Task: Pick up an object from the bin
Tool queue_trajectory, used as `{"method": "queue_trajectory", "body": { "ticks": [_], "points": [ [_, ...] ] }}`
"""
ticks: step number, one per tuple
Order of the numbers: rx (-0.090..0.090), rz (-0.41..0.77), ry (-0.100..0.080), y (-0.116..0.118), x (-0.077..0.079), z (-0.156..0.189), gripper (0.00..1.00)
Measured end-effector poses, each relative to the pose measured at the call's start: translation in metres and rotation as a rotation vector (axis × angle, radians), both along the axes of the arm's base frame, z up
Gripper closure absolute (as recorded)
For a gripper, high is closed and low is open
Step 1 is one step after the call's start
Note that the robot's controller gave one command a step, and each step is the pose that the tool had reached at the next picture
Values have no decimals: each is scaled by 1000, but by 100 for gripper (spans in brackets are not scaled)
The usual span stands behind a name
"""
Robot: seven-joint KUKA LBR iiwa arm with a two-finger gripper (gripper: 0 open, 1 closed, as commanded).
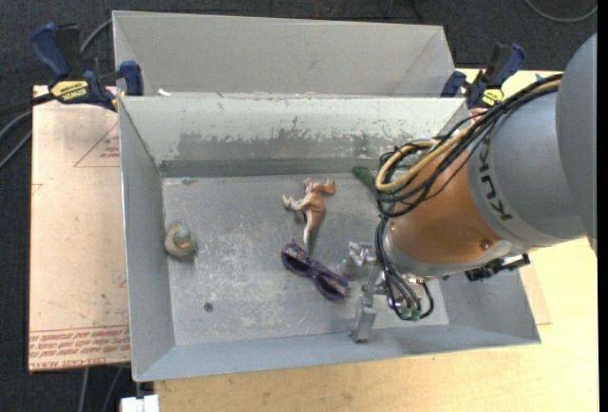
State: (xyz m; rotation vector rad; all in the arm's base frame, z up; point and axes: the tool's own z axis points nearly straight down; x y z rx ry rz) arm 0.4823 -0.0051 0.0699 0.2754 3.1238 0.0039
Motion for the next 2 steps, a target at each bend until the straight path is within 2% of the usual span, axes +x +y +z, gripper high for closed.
{"method": "queue_trajectory", "body": {
  "ticks": [1, 2],
  "points": [
    [-1, 160, -8, 41, 59, 4, 0],
    [-1, 299, -6, 50, 73, 1, 100]
  ]
}}
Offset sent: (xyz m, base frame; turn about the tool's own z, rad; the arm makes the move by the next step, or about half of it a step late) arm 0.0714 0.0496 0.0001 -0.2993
